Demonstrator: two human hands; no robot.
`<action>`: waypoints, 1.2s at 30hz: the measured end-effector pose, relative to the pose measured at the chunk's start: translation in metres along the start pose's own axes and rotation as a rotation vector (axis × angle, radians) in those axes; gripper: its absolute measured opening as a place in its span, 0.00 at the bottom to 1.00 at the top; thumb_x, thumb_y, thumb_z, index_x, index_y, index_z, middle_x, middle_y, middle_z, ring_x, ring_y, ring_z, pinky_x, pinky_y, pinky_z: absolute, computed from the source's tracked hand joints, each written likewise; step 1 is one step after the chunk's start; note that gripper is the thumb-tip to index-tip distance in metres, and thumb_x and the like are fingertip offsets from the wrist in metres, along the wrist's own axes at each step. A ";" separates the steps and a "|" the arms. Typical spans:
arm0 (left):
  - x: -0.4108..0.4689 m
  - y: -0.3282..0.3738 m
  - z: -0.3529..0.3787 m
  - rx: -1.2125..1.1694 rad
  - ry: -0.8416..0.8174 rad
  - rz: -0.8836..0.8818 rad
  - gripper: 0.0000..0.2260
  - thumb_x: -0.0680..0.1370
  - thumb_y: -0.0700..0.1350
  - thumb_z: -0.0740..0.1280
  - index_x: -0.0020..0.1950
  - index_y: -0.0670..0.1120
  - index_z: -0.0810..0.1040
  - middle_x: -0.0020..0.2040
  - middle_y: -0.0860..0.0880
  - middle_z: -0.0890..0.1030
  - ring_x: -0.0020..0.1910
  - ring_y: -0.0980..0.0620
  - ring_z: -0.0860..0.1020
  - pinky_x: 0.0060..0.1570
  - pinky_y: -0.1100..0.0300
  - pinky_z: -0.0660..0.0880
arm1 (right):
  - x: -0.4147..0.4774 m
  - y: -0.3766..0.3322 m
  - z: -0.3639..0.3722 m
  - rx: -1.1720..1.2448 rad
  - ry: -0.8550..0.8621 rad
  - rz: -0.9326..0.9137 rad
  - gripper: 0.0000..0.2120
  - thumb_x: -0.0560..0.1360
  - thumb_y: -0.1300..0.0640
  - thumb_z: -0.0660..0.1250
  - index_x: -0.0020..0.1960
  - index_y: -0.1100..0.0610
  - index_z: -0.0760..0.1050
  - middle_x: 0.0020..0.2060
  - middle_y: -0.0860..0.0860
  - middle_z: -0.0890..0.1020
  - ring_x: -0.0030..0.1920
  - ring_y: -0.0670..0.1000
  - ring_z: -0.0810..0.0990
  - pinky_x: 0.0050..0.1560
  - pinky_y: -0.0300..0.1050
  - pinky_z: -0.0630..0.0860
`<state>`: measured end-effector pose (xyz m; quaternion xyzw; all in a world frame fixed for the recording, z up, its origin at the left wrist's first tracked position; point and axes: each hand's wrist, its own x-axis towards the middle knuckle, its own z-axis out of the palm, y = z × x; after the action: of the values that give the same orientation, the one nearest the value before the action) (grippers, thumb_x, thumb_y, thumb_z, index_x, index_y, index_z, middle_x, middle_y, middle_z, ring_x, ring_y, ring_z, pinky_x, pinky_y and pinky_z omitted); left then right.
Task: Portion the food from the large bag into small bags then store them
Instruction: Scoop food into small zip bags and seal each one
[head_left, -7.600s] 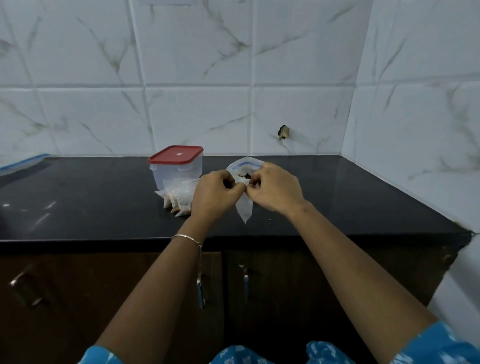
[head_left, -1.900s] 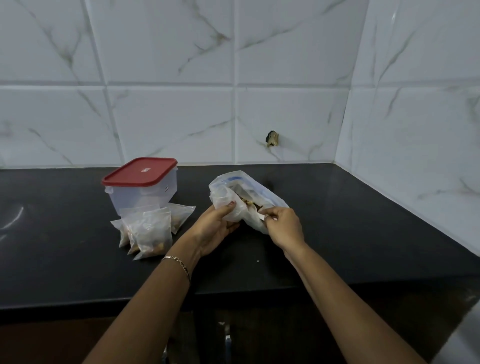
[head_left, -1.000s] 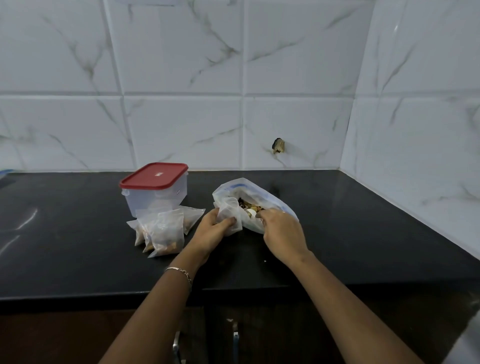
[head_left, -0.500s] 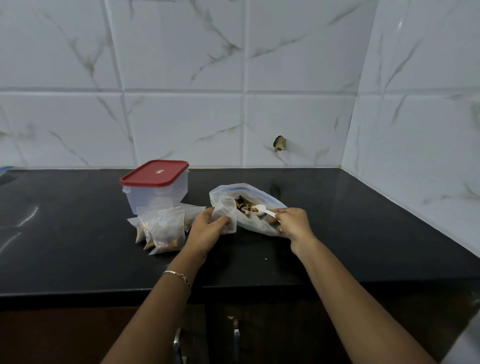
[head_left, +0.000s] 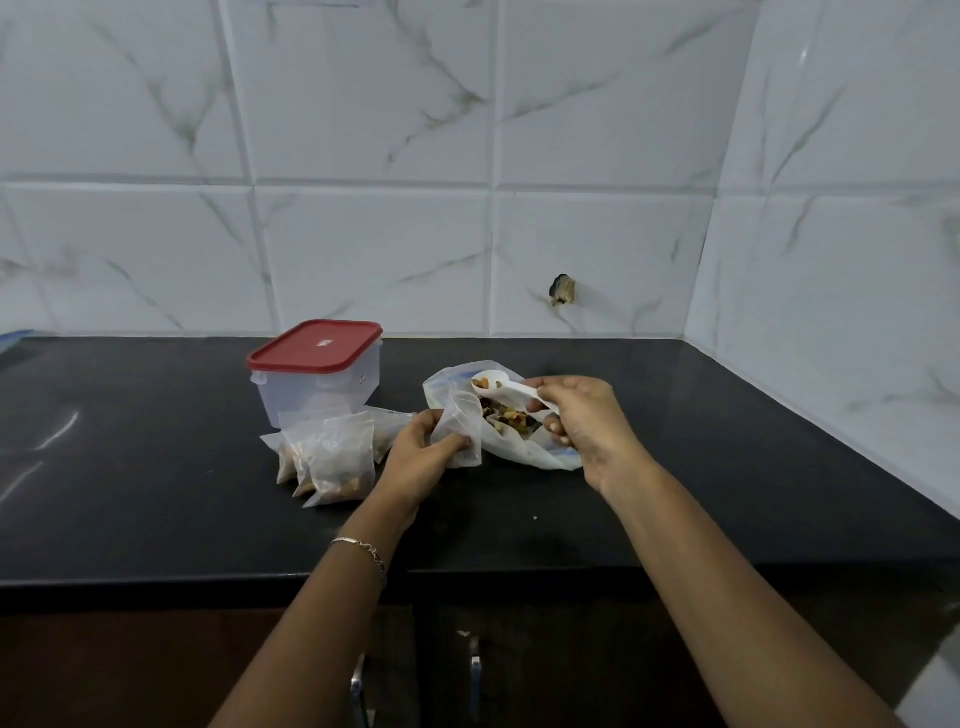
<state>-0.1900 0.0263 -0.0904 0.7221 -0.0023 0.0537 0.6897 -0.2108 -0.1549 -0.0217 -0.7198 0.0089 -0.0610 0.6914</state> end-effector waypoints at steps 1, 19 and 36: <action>-0.001 0.001 0.000 -0.001 -0.004 -0.001 0.18 0.75 0.43 0.71 0.62 0.53 0.72 0.59 0.50 0.78 0.58 0.51 0.76 0.62 0.50 0.74 | -0.002 -0.002 0.002 -0.016 -0.015 -0.021 0.13 0.77 0.64 0.60 0.45 0.55 0.83 0.39 0.53 0.81 0.29 0.43 0.71 0.26 0.33 0.66; -0.004 0.003 0.003 -0.045 0.043 0.076 0.19 0.70 0.48 0.76 0.56 0.54 0.72 0.57 0.51 0.78 0.54 0.52 0.78 0.49 0.58 0.78 | -0.018 -0.003 0.019 -1.273 -0.234 -0.816 0.21 0.79 0.59 0.64 0.72 0.53 0.68 0.67 0.50 0.73 0.67 0.50 0.70 0.67 0.43 0.65; -0.003 0.003 0.004 -0.064 0.026 0.116 0.17 0.70 0.48 0.76 0.54 0.55 0.74 0.56 0.49 0.81 0.55 0.52 0.80 0.55 0.55 0.78 | -0.017 -0.003 0.012 -0.999 -0.125 -0.914 0.10 0.78 0.62 0.63 0.54 0.55 0.81 0.45 0.50 0.83 0.46 0.49 0.77 0.45 0.39 0.71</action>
<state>-0.1926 0.0216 -0.0878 0.6978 -0.0367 0.1029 0.7080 -0.2264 -0.1413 -0.0199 -0.8863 -0.3091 -0.2941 0.1799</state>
